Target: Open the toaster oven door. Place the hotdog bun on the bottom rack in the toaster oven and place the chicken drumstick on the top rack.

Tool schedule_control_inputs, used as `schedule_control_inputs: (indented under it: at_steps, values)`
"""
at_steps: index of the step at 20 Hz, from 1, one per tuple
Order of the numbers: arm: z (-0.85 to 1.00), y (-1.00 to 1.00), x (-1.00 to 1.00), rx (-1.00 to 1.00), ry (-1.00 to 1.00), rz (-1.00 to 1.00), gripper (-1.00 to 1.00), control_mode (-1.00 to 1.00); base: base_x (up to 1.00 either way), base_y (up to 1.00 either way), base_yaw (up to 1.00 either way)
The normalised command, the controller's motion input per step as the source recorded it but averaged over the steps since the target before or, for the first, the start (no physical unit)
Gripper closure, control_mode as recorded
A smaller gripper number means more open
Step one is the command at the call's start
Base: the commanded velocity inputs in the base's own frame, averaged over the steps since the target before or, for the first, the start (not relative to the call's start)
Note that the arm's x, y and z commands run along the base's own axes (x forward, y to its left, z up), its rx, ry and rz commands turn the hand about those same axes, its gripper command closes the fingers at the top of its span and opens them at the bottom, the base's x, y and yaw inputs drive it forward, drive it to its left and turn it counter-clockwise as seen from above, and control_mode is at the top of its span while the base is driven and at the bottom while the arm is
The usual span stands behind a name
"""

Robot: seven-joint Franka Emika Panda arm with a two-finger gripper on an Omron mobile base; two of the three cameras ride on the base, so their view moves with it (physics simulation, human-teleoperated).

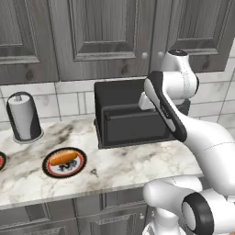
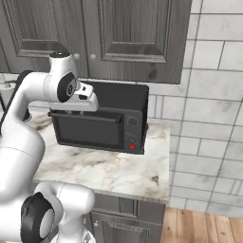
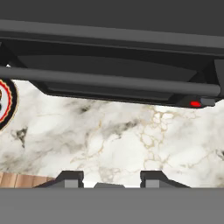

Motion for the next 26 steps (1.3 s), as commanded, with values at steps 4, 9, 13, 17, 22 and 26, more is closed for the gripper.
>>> schedule_control_inputs:
  at_steps: [4,9,13,17,22,26]
  values:
    - [0.0,0.0,0.0,0.0,0.0,0.0,-1.0,1.0,0.0,0.0,0.0]
    - [0.0,0.0,0.0,0.0,0.0,0.0,-1.0,1.0,-0.13,0.09,0.0]
    - [0.0,0.0,0.0,0.0,0.0,0.0,-1.0,1.0,-0.28,0.52,0.0]
    - [0.0,0.0,0.0,0.0,0.0,0.0,-1.0,1.0,-0.24,0.69,0.0]
    - [0.0,0.0,0.0,0.0,0.0,0.0,-1.0,1.0,-0.09,0.63,0.0]
    - [0.0,0.0,0.0,0.0,0.0,0.0,-1.0,1.0,-0.02,0.57,0.0]
